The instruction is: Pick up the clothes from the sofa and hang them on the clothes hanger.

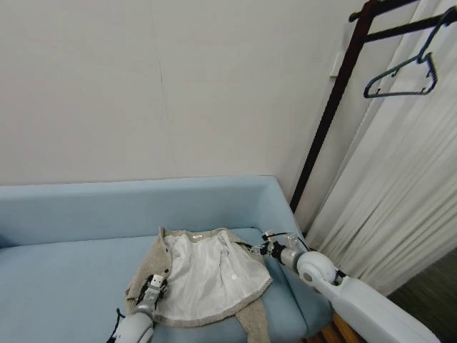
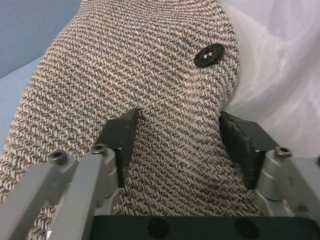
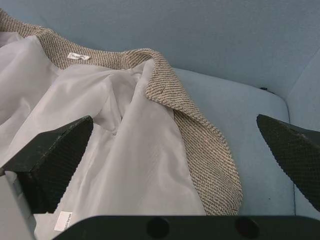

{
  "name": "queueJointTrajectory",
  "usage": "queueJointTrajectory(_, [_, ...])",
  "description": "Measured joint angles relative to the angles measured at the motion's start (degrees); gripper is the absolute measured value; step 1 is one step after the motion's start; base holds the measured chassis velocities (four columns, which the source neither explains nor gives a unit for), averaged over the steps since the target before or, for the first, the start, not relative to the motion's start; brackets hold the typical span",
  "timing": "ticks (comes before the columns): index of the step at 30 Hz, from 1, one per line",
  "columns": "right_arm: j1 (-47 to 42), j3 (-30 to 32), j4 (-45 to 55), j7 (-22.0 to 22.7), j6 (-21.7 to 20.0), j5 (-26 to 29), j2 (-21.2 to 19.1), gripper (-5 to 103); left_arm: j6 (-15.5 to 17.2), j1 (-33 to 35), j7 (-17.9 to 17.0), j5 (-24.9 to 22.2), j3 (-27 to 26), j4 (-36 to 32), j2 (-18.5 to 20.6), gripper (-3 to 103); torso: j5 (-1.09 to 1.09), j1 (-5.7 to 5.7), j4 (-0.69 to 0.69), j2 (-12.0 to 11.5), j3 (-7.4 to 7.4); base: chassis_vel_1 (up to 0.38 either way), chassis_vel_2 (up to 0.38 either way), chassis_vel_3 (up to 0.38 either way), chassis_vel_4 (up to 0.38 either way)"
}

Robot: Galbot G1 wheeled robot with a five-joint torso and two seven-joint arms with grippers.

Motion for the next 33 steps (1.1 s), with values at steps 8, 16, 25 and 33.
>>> queueJointTrajectory(8, [-1.3,1.1,0.1,0.4,0.2,-0.4,-0.6,100,-1.2,2.5,-0.1,0.3,-4.4,-1.3,0.0,22,0.00,0.00,0.00,0.0,0.00,0.000,0.000,0.000,0.000])
queueJointTrajectory(16, [-3.2,2.8,1.1,0.3,0.6,-1.0,-1.4,100,-4.2,7.3,-1.1,-2.2,-15.0,-5.0,-2.4,2,0.00,0.00,0.00,0.0,0.00,0.000,0.000,0.000,0.000])
queueJointTrajectory(25, [-2.0,2.9,1.5,0.2,0.7,-0.3,-2.0,100,-4.3,11.1,-0.9,-7.4,-27.2,-3.1,-6.9,1,0.00,0.00,0.00,0.0,0.00,0.000,0.000,0.000,0.000])
queueJointTrajectory(33, [0.0,3.8,3.3,1.7,-0.4,2.2,-2.2,100,-15.5,12.2,5.0,-8.1,-30.2,-3.1,-9.6,28,-0.01,0.00,0.00,0.0,0.00,0.000,0.000,0.000,0.000])
